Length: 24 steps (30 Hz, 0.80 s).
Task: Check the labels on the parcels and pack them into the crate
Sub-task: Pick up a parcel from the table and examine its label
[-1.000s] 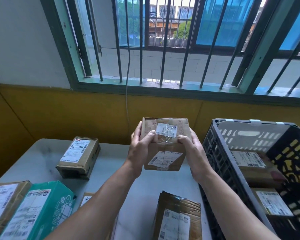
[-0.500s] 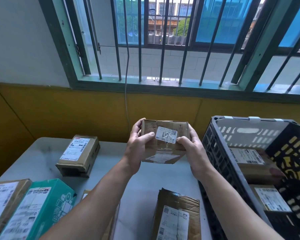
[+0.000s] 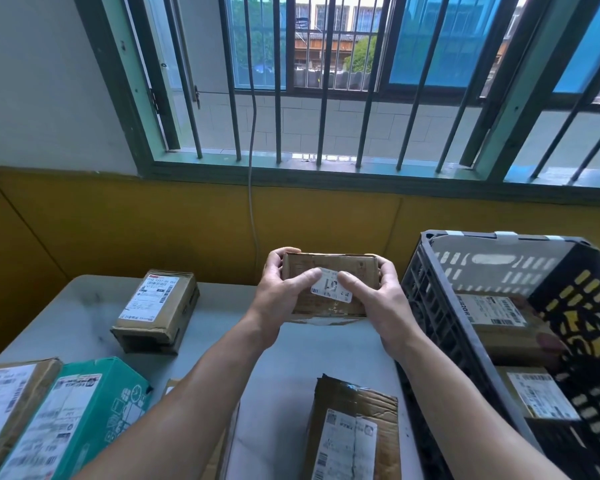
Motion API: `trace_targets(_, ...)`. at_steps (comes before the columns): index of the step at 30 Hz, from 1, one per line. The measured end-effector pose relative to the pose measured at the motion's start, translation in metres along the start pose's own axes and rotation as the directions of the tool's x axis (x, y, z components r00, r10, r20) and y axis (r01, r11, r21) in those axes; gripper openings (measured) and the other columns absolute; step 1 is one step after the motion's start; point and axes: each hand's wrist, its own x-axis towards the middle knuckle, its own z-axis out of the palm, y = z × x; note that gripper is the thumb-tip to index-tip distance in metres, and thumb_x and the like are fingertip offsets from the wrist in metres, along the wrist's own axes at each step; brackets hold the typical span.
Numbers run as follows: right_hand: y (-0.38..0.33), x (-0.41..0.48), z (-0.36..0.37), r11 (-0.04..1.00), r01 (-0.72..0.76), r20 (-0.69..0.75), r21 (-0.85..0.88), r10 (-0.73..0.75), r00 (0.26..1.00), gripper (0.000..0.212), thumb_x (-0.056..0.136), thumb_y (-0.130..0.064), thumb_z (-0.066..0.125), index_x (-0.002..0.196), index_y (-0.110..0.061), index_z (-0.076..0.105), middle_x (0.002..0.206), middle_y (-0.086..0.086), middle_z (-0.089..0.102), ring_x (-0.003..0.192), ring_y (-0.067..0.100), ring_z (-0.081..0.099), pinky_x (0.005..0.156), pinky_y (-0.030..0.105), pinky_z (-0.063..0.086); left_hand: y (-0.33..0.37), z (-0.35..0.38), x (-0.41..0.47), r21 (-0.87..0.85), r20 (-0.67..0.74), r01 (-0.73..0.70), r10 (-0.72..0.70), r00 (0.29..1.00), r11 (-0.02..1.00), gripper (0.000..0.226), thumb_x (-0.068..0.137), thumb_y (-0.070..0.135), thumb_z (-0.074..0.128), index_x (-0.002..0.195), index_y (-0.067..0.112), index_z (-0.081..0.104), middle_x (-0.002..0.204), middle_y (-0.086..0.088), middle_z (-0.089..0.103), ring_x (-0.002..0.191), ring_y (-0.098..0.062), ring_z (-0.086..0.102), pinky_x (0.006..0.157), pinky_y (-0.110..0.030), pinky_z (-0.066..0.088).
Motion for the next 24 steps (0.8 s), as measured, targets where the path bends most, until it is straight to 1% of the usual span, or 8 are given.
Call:
trace_targets(3,0.0,-0.0003,0.001,1.0,0.015,0.013,-0.007,-0.015,1.0,0.057,0.087,-0.022,0.077,0.133,-0.028,0.044,0.114,0.012,0.065,0.105,0.026,0.069,0.08,0.034,0.062,0.001,0.0036,-0.0006,-0.016,-0.057,0.011,-0.011,0.998,1.0,0.021,0.099,0.025,0.066,0.114,0.021,0.052,0.103,-0.016,0.067,0.089,-0.027,0.069,0.078,-0.051,0.061)
trace_targets(8,-0.0019,-0.0005,0.0018,0.999,0.038,0.034,0.003,-0.039,0.999,0.049,0.087,-0.014,0.077,0.124,-0.032,0.051,0.105,0.009,0.065,0.095,0.022,0.07,0.073,0.033,0.063,-0.001,0.0054,0.0,0.011,-0.115,0.034,-0.032,0.993,0.999,0.016,0.103,0.04,0.057,0.113,0.028,0.056,0.112,-0.012,0.067,0.097,-0.026,0.068,0.085,-0.051,0.06)
trace_targets(11,-0.001,-0.0016,0.0007,0.999,0.033,0.048,0.023,-0.034,0.998,0.047,0.087,-0.01,0.076,0.122,-0.026,0.05,0.101,0.013,0.064,0.086,0.019,0.071,0.065,0.032,0.06,-0.0004,0.0051,0.0002,0.012,-0.087,0.076,-0.075,0.993,0.997,0.032,0.104,0.052,0.048,0.131,0.036,0.051,0.123,-0.013,0.068,0.111,-0.03,0.069,0.095,-0.054,0.058)
trace_targets(14,0.0009,-0.0017,-0.0003,0.998,0.047,0.06,0.037,-0.05,0.997,0.046,0.087,-0.007,0.075,0.121,-0.027,0.051,0.097,0.008,0.065,0.085,0.019,0.072,0.066,0.036,0.062,0.0011,0.006,0.0017,-0.022,-0.086,0.153,-0.154,0.984,0.988,0.053,0.101,0.062,0.045,0.144,0.031,0.045,0.125,-0.016,0.069,0.112,-0.035,0.07,0.098,-0.059,0.055)
trace_targets(16,0.0022,-0.0016,-0.001,0.997,0.066,0.067,0.03,-0.068,0.995,0.047,0.087,-0.006,0.075,0.12,-0.029,0.051,0.096,0.007,0.066,0.089,0.02,0.072,0.069,0.038,0.063,0.0026,0.0043,0.002,-0.039,-0.051,0.24,-0.242,0.969,0.97,0.063,0.099,0.067,0.042,0.139,0.02,0.055,0.12,-0.02,0.072,0.106,-0.037,0.073,0.092,-0.056,0.06)
trace_targets(18,0.0023,-0.002,-0.0011,0.997,0.077,0.078,0.016,-0.078,0.994,0.048,0.087,-0.006,0.075,0.12,-0.03,0.051,0.1,0.009,0.065,0.095,0.023,0.07,0.071,0.039,0.063,0.0038,0.001,0.0011,-0.02,-0.01,0.317,-0.317,0.948,0.948,0.066,0.098,0.069,0.037,0.117,0.017,0.072,0.105,-0.017,0.078,0.087,-0.032,0.077,0.067,-0.039,0.063)
trace_targets(20,0.0021,-0.0029,-0.0007,0.997,0.075,0.082,0.008,-0.076,0.994,0.049,0.087,-0.006,0.075,0.121,-0.031,0.051,0.102,0.011,0.063,0.096,0.023,0.069,0.07,0.038,0.063,0.0028,-0.002,0.0007,0.012,0.024,0.364,-0.365,0.931,0.931,0.062,0.098,0.067,0.036,0.095,0.021,0.076,0.091,-0.011,0.079,0.071,-0.025,0.075,0.055,-0.028,0.051)
trace_targets(24,0.0012,-0.0038,-0.0007,0.999,0.037,0.073,0.01,-0.038,0.997,0.041,0.093,-0.016,0.07,0.125,-0.033,0.051,0.113,0.007,0.063,0.092,0.013,0.07,0.064,0.03,0.06,-0.0025,-0.0024,0.0026,-0.072,-0.008,0.272,-0.273,0.962,0.96,0.049,0.101,0.045,0.043,0.122,0.006,0.064,0.114,-0.029,0.07,0.086,-0.033,0.071,0.065,-0.038,0.059)
